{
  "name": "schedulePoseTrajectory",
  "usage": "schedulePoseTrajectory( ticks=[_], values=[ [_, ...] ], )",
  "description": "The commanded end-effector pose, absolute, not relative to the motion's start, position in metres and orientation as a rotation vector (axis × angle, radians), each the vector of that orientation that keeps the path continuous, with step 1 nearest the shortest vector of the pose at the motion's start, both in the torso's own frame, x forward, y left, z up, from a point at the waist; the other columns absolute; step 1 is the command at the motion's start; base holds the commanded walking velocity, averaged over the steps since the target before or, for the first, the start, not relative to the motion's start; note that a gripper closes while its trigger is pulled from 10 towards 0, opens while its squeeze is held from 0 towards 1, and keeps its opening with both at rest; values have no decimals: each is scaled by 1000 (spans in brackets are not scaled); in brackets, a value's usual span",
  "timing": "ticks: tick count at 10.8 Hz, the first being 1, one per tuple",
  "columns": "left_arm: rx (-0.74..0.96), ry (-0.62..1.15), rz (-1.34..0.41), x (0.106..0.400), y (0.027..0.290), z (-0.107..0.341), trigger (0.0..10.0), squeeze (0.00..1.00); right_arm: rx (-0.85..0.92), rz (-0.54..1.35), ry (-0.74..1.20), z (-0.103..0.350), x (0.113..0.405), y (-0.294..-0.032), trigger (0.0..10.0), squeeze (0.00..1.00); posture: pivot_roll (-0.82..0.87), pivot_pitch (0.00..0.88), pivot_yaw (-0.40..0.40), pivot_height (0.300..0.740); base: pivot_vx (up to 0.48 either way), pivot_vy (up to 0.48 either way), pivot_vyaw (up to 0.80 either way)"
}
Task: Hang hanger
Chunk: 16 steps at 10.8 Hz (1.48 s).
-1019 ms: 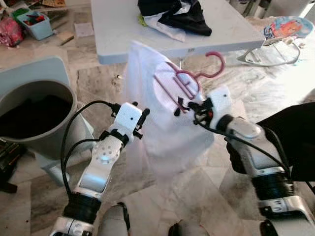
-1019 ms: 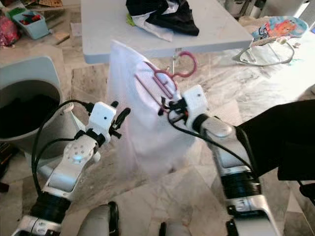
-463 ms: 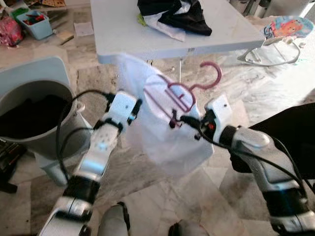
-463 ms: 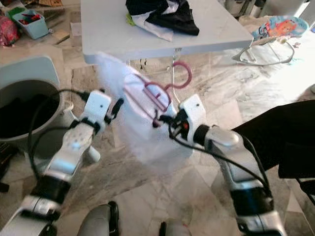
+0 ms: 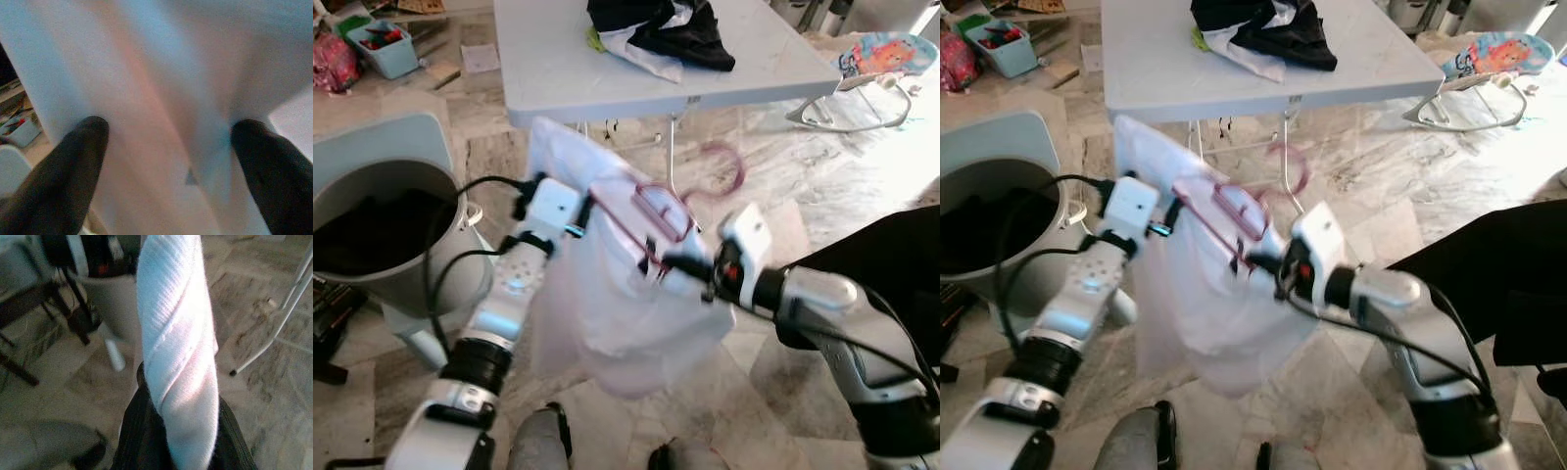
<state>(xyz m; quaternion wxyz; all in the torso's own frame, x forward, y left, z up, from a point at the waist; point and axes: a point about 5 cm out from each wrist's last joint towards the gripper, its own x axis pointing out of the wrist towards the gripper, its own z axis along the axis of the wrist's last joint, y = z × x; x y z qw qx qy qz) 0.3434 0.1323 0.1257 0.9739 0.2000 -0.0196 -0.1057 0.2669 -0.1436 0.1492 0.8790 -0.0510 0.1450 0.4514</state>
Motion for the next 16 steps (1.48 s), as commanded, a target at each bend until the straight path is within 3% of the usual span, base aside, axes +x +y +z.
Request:
schedulePoseTrajectory(
  ticks=[1,2,3,4,6,7,9,10,11,12,13,14,16],
  values=[
    [407,-47,-180,347,143,129,4471,0,-147,981,262,158,263,-143,10000,0,-113,114,-53,740,0,0,0],
    [422,-51,-147,349,153,132,2627,0,-170,1000,309,152,259,-148,10000,0,-113,114,-53,740,0,0,0],
    [436,-49,-102,352,165,134,5137,0,-221,1019,369,143,253,-156,10000,0,-111,115,-56,740,0,0,0],
    [447,-47,-69,354,174,136,5647,0,-266,1030,411,136,249,-164,10000,0,-111,115,-56,740,0,0,0],
    [463,-53,-29,356,188,140,8314,0,-413,965,472,121,251,-190,10000,0,-114,114,-56,740,0,0,0],
    [460,-60,-37,356,186,141,8510,0,-565,919,490,113,255,-202,10000,0,-114,114,-56,740,0,0,0],
    [439,-64,-89,353,180,142,8235,0,-796,917,517,102,255,-217,10000,0,-110,114,-58,740,0,0,0],
    [437,-31,-162,350,174,140,7020,0,-878,864,515,101,260,-227,10000,0,-111,114,-57,740,0,0,0],
    [400,9,-256,345,166,136,6431,0,-930,850,515,101,263,-230,10000,0,-112,113,-55,740,0,0,0],
    [311,95,-512,330,142,132,4902,0,-1041,881,496,94,262,-236,10000,0,-106,112,-55,740,0,0,0],
    [215,104,-532,329,141,135,4392,0,-1049,930,483,94,259,-234,10000,0,-106,112,-55,740,0,0,0],
    [162,110,-553,330,147,139,3137,0,-1067,998,497,95,252,-237,10000,0,-110,109,-56,740,0,0,0],
    [82,109,-580,329,156,154,3020,0,-1120,1040,532,102,247,-257,10000,0,-116,107,-58,740,0,0,0]
  ],
)
